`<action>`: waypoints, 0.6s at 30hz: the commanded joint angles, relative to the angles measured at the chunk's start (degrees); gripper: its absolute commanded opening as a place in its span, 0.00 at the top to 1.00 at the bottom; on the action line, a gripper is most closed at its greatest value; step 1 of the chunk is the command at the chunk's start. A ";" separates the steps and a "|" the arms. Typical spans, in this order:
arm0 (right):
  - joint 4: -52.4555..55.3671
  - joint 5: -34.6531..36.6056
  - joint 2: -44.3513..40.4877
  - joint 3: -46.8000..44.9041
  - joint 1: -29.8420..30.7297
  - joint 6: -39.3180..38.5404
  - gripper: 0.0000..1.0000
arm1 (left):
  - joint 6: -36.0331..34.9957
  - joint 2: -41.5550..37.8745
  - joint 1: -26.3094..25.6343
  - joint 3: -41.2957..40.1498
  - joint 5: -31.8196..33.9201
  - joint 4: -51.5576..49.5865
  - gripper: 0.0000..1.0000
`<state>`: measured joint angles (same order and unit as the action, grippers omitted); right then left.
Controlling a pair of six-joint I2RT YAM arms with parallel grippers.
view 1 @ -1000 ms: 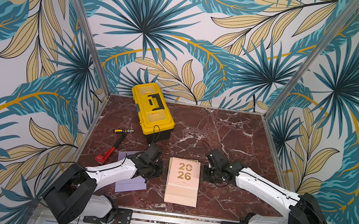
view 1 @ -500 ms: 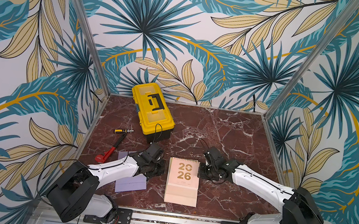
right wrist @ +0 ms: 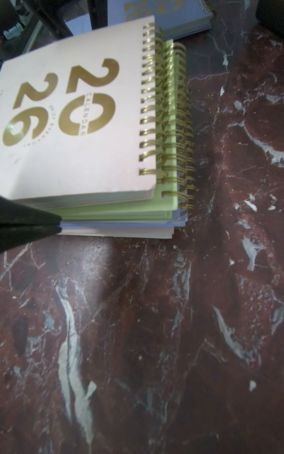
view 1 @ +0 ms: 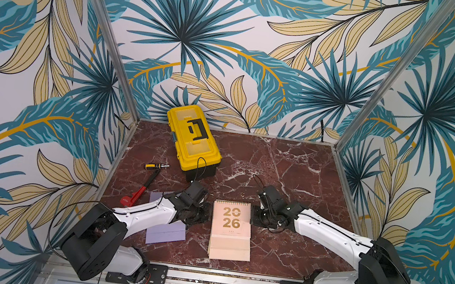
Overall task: Stack the calendars
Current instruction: Adjust the calendars at the calendar.
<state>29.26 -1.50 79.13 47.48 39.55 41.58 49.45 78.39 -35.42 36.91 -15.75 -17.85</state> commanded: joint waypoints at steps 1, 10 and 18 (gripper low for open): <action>2.90 1.92 -1.56 -1.32 0.35 -0.14 1.00 | -0.58 -2.20 0.31 1.82 0.61 0.08 1.00; 1.16 1.33 1.40 -0.03 0.35 -0.69 1.00 | -2.44 1.70 0.29 8.42 3.17 -5.09 1.00; 2.19 1.89 1.56 0.42 0.27 -1.26 1.00 | -2.43 1.52 0.26 8.89 4.13 -5.96 1.00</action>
<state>30.11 -0.80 80.60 47.37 39.55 41.34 47.90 81.01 -35.40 44.80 -13.45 -22.22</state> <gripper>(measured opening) 0.048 0.046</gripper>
